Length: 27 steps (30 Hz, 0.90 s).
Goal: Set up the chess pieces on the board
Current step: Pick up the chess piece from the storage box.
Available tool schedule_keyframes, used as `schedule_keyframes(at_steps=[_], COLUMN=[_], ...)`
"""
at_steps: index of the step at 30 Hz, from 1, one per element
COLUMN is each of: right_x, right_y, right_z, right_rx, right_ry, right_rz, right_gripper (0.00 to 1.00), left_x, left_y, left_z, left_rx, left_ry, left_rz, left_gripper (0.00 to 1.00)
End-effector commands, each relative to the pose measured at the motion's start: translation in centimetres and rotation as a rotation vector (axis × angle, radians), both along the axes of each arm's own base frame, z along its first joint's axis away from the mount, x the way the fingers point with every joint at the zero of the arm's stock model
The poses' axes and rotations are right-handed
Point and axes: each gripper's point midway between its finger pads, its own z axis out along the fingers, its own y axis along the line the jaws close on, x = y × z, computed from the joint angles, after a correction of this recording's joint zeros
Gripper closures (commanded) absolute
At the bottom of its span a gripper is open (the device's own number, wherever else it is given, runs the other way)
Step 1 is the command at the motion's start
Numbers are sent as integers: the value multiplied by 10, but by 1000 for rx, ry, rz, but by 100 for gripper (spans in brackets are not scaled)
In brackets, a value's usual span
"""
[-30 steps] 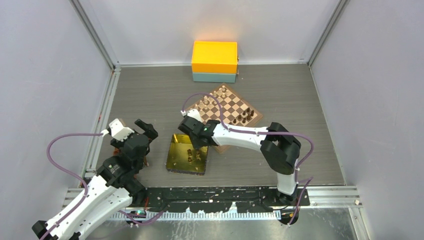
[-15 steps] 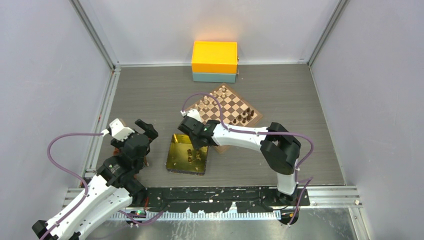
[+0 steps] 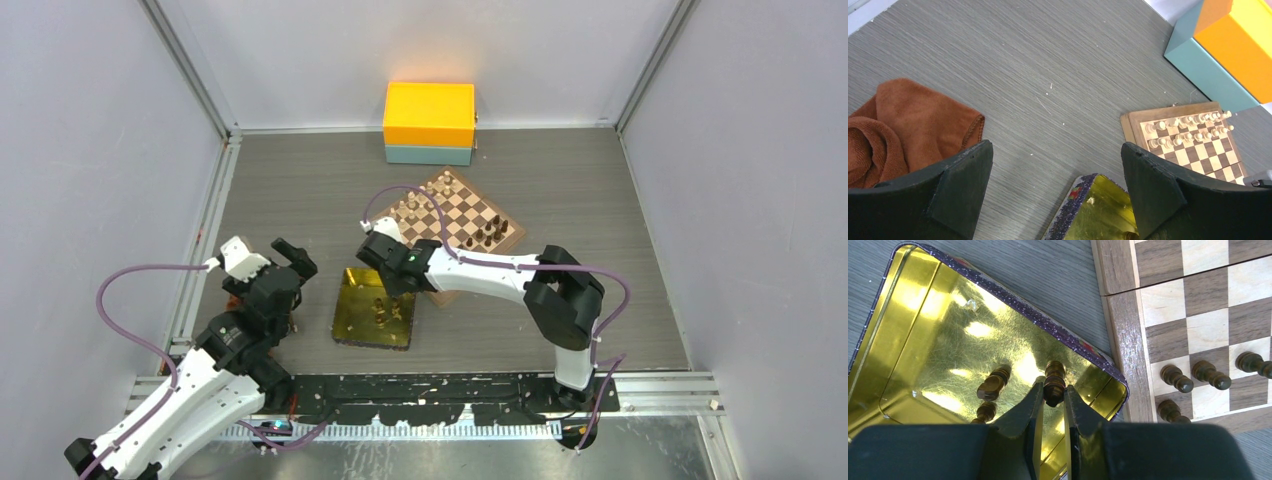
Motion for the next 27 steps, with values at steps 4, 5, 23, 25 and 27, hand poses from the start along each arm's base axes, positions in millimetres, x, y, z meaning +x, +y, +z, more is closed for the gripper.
schedule_keyframes(at_steps=[4, 5, 23, 25, 27], right_x=[16, 15, 18, 19, 20], right_y=[11, 11, 11, 11, 11], right_z=[54, 55, 64, 65, 66], right_rx=[105, 107, 119, 119, 120], right_ry=[-104, -105, -135, -139, -141], right_rz=[-10, -9, 1, 1, 0], right_gripper=[99, 99, 99, 99, 99], left_x=[6, 6, 7, 7, 7], left_y=[0, 0, -2, -2, -2], left_z=[11, 11, 11, 11, 10], left_rx=[-7, -6, -4, -5, -5], left_ry=[-42, -41, -39, -39, -37], left_rz=[23, 22, 18, 18, 16], left_gripper=[0, 0, 0, 0, 0])
